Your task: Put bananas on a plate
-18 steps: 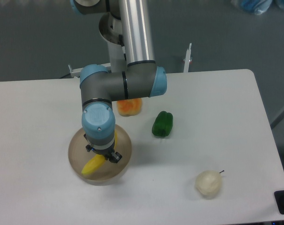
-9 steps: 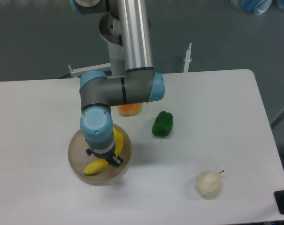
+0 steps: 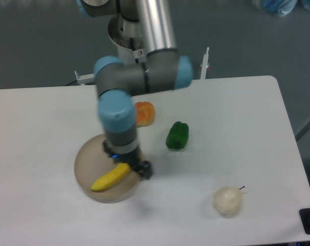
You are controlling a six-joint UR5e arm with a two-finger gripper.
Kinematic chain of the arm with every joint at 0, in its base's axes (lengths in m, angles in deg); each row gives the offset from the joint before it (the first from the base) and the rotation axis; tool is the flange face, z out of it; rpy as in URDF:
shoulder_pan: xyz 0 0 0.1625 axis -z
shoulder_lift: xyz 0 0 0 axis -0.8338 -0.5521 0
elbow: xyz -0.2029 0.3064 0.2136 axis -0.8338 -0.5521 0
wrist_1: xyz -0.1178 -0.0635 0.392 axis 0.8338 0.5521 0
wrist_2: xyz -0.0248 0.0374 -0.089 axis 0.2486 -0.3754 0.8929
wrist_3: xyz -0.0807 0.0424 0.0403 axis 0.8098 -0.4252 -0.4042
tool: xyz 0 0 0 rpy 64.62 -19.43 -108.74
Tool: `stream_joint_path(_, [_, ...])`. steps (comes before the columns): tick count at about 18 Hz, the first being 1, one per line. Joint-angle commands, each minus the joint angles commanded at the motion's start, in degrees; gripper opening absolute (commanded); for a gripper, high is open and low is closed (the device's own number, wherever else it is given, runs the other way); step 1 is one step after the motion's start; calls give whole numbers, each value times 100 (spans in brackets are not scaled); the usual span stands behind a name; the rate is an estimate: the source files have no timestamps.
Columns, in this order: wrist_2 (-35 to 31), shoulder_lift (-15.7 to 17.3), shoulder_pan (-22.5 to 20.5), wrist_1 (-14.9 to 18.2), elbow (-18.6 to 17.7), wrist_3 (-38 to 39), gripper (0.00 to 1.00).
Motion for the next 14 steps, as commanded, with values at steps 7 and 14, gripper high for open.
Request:
stream_joint_path(7, [52,-35,-1468,167,141,-2549,100])
stream_joint_path(14, [61,-421,-1900,273,97,-3440,100])
